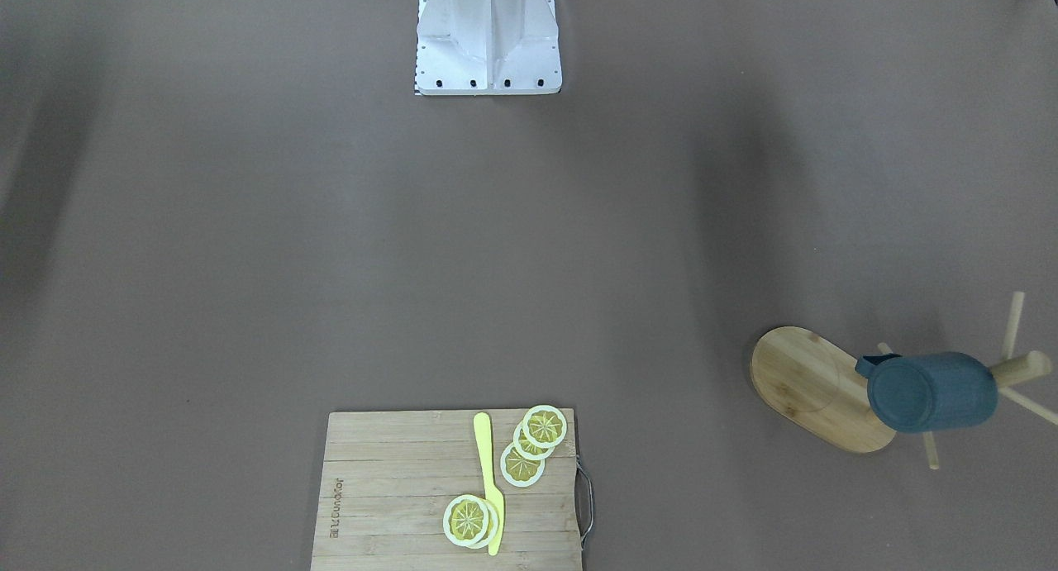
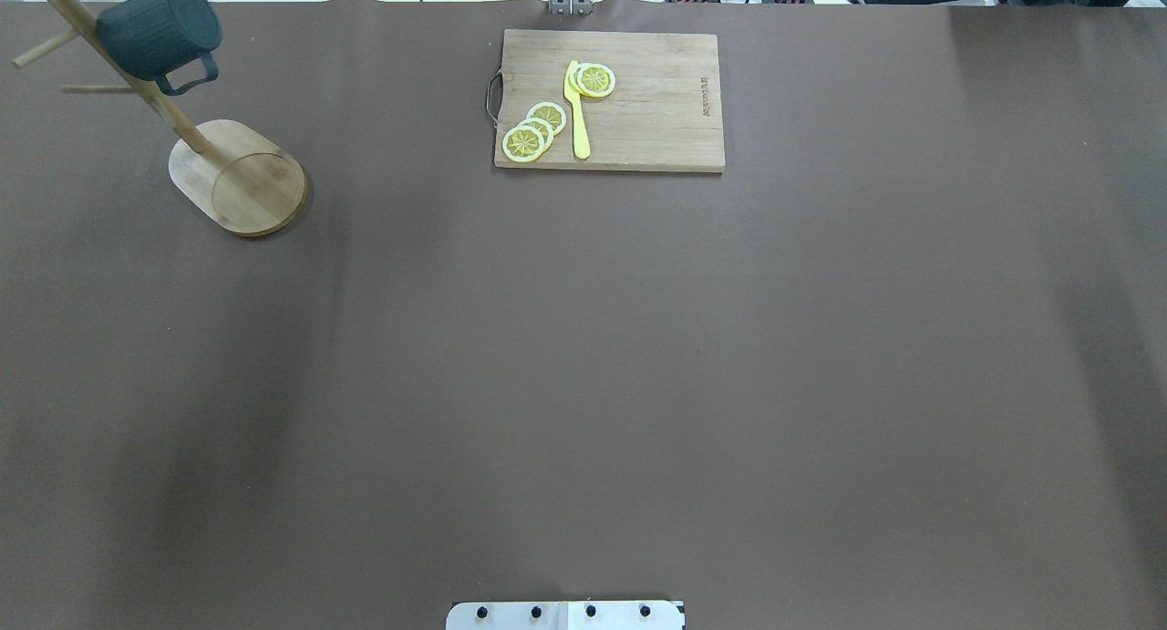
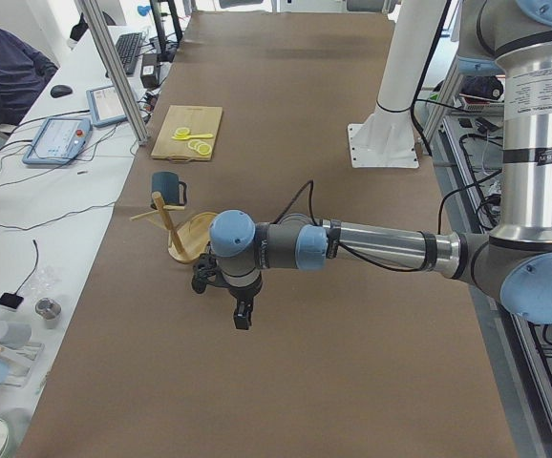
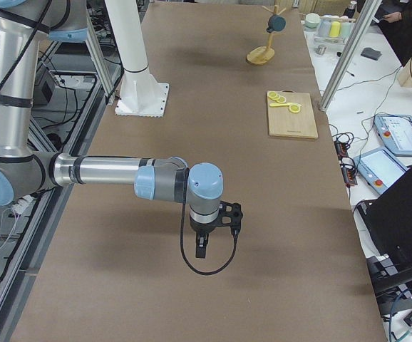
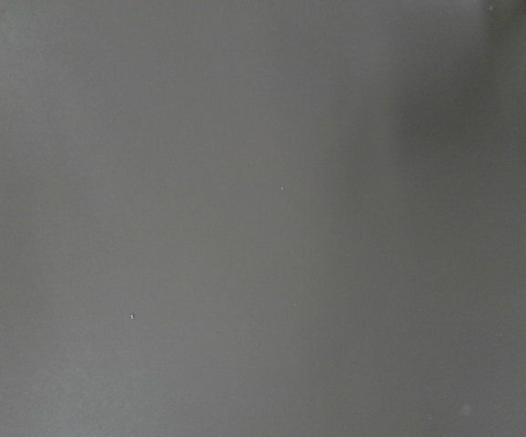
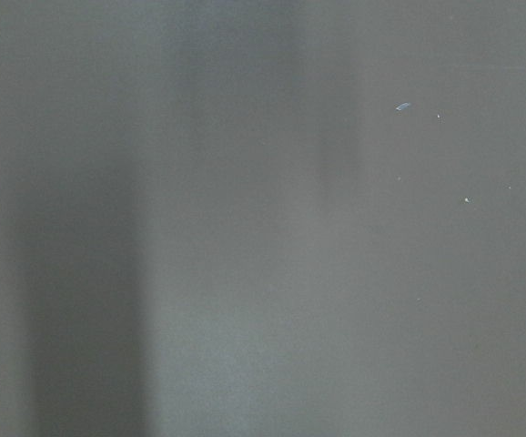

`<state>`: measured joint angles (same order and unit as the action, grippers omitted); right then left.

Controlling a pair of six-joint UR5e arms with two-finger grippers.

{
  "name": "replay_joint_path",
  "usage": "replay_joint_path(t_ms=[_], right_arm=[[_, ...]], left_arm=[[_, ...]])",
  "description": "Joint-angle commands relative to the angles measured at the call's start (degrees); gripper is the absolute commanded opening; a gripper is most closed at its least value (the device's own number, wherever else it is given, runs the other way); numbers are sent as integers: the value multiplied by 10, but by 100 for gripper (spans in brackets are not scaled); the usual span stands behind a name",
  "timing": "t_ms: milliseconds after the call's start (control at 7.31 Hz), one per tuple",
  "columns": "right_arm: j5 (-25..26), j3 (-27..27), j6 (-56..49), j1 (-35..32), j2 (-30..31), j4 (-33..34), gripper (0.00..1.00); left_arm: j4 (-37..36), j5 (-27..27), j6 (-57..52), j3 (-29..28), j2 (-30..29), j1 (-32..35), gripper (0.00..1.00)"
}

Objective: Hang cup on storage rack

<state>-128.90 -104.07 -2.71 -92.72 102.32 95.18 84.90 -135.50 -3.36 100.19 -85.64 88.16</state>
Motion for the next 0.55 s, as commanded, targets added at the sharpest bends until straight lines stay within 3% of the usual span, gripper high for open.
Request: replay_joint_path(t_ms=[0,274,410], right_arm=[[-1,2,1,0,1,-1,100],[7,4,-3,1,-1,-18,100],[31,8,-5,0,5,-58,100]], left_arm=[[1,-1,0,3,-3,1,98],[0,-2,0,3,-2,1,98],[0,-2,1,3,-2,1,98]])
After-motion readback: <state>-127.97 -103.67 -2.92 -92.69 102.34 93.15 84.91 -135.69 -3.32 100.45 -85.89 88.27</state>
